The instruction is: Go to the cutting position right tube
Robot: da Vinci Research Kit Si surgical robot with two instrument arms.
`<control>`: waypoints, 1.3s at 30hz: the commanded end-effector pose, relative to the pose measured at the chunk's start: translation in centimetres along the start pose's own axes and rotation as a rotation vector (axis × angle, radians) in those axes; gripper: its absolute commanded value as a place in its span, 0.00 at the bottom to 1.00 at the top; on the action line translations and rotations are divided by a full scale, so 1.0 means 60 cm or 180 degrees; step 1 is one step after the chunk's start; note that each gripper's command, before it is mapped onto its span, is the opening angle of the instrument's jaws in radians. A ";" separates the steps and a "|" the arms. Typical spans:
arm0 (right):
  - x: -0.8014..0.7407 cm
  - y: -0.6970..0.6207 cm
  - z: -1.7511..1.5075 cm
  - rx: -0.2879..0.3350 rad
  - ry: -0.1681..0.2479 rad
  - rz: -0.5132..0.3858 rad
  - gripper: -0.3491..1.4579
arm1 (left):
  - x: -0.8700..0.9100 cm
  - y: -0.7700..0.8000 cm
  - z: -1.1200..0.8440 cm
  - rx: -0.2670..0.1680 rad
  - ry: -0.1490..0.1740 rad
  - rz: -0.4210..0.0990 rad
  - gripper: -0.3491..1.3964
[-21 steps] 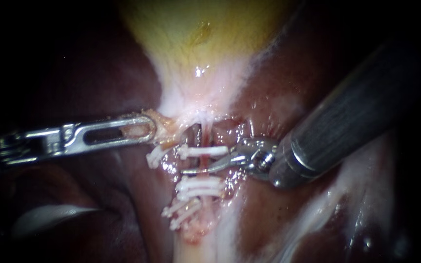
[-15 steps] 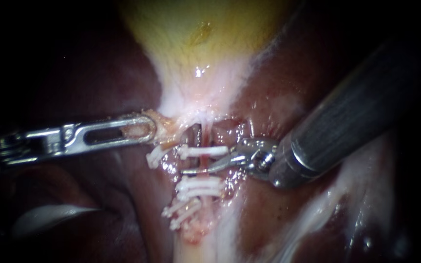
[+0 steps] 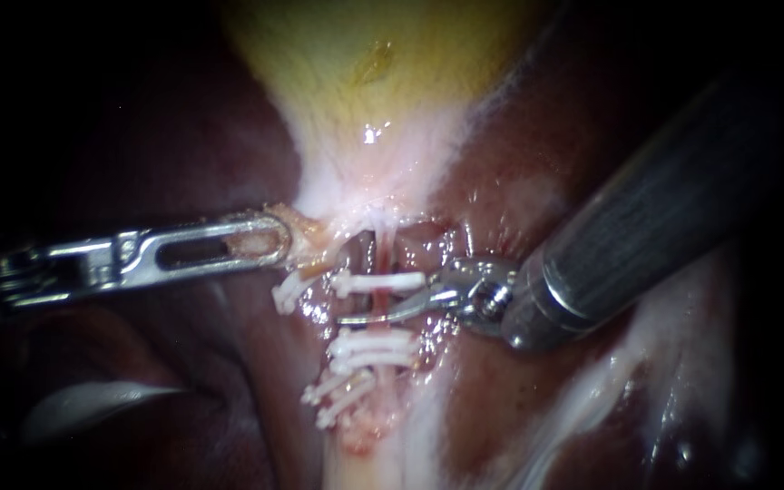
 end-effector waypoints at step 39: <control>-0.0023 0.0004 -0.0097 -0.0038 -0.0029 -0.0054 0.98 | 0.0000 0.0007 -0.0001 0.0006 0.0005 0.0005 0.00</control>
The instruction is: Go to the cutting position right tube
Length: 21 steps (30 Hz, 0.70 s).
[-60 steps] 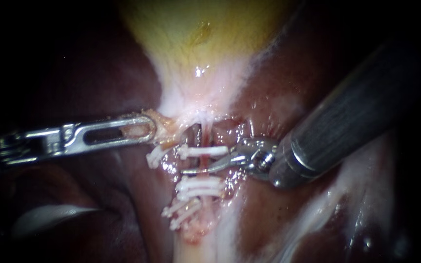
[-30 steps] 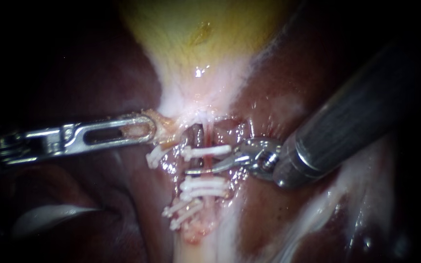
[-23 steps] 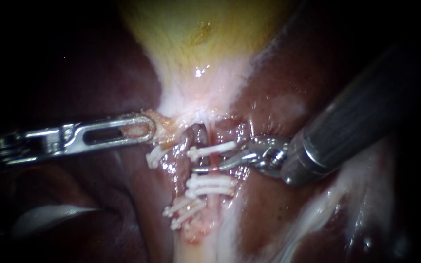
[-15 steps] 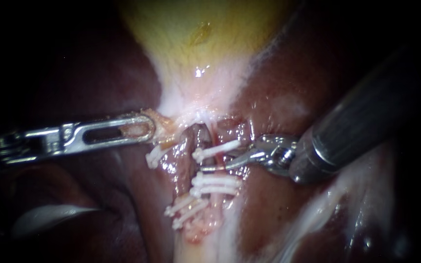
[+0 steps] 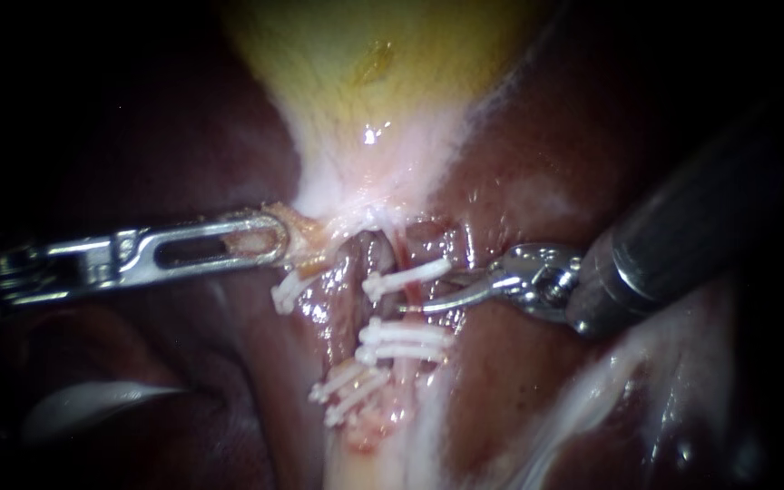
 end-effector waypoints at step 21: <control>-0.0010 -0.0010 -0.0011 0.0018 -0.0051 -0.0012 0.99 | 0.0000 0.0002 0.0001 0.0001 -0.0001 0.0003 0.00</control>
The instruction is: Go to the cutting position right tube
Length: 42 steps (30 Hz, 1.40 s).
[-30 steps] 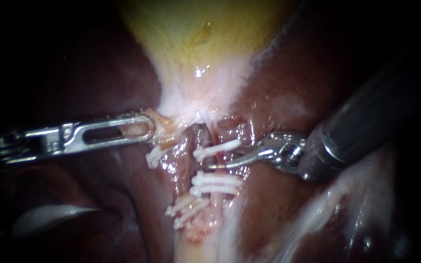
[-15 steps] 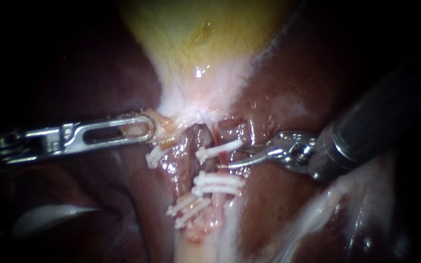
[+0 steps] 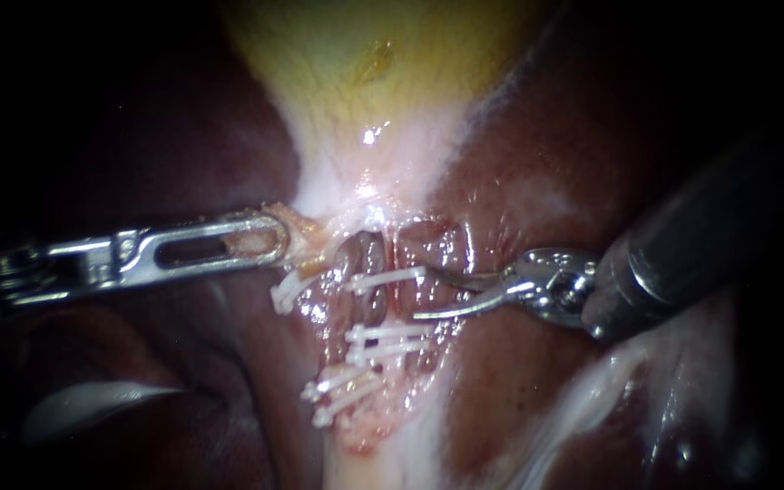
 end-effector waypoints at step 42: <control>-0.0017 0.0019 0.0094 0.0111 -0.0145 0.0081 0.99 | 0.0001 0.0000 0.0000 -0.0006 0.0007 0.0000 0.00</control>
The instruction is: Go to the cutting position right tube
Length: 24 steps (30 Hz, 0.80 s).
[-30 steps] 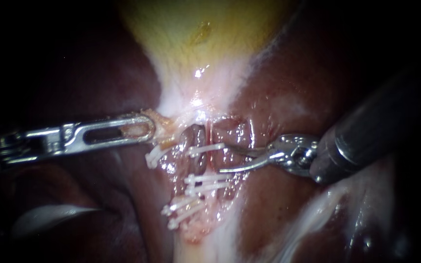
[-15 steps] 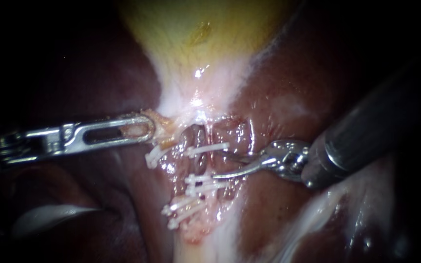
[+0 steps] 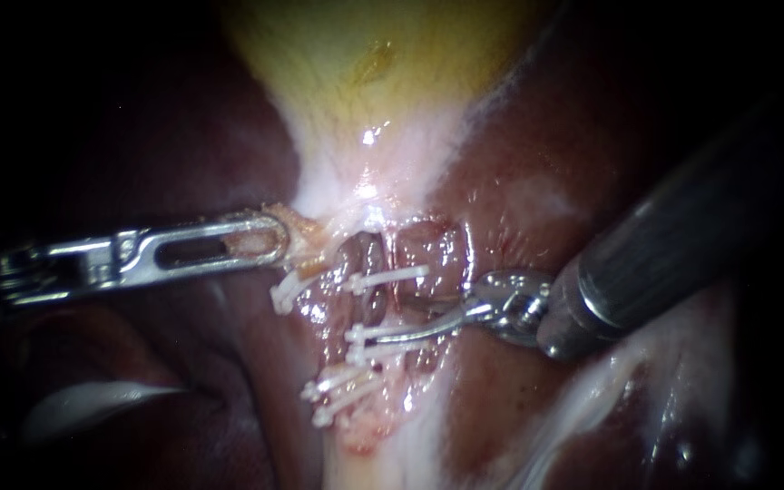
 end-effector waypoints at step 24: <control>0.0019 -0.0009 0.0018 0.0612 0.0426 0.0102 0.99 | 0.0000 0.0000 0.0000 0.0001 -0.0001 0.0001 0.00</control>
